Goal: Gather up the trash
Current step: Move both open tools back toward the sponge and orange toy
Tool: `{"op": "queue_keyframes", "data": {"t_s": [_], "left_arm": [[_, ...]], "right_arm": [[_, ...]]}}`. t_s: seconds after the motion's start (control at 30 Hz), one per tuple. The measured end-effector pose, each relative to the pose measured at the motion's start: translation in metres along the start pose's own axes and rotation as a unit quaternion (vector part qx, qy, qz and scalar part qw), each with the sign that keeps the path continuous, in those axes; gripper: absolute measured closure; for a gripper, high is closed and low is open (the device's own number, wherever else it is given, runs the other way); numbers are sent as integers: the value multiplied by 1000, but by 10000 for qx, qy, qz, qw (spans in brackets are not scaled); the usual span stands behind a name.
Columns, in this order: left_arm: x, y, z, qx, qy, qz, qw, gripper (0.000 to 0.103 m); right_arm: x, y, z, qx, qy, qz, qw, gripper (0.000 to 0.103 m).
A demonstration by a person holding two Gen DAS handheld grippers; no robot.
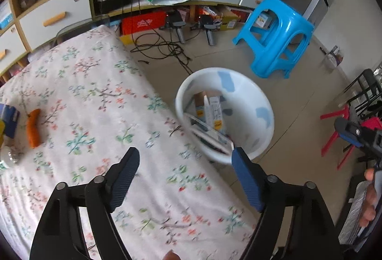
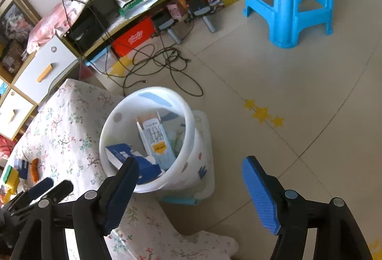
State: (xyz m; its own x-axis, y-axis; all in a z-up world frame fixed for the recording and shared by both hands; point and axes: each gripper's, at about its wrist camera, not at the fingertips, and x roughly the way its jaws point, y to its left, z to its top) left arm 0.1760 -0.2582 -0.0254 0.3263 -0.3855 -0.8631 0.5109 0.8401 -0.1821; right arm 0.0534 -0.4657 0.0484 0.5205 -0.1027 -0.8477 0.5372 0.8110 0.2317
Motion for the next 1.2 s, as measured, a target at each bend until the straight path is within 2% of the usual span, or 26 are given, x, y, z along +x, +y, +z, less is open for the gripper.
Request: {"op": "queue_keyframes", "data": {"t_s": [0.2,0.3,0.63,0.9,1.03,1.2], "left_arm": [[-22,23,-12,-6,70,86,9999,8],[-41,33,-19,104,-146,225,9996,4],[-81,91,-48,-229,-477,541,9971,3],[-102,148,-68,-811,-488,807,9922,3],[-115,181,-85,-1267,-504,906,9865,3],[-134,215,-103,-1584,-582,1007,9805,3]], "right_arm": [[3,18,-4,-141,72,34,9999,24],[6,25,-6,-177,94,3,9998,23],[16,72,-16,-488,181,29,9986,21],[32,143,-21,-905,231,201,9954,21],[39,178,-29,-1100,266,388,9928,20],[53,216,-42,-1301,389,556,9892,19]]}}
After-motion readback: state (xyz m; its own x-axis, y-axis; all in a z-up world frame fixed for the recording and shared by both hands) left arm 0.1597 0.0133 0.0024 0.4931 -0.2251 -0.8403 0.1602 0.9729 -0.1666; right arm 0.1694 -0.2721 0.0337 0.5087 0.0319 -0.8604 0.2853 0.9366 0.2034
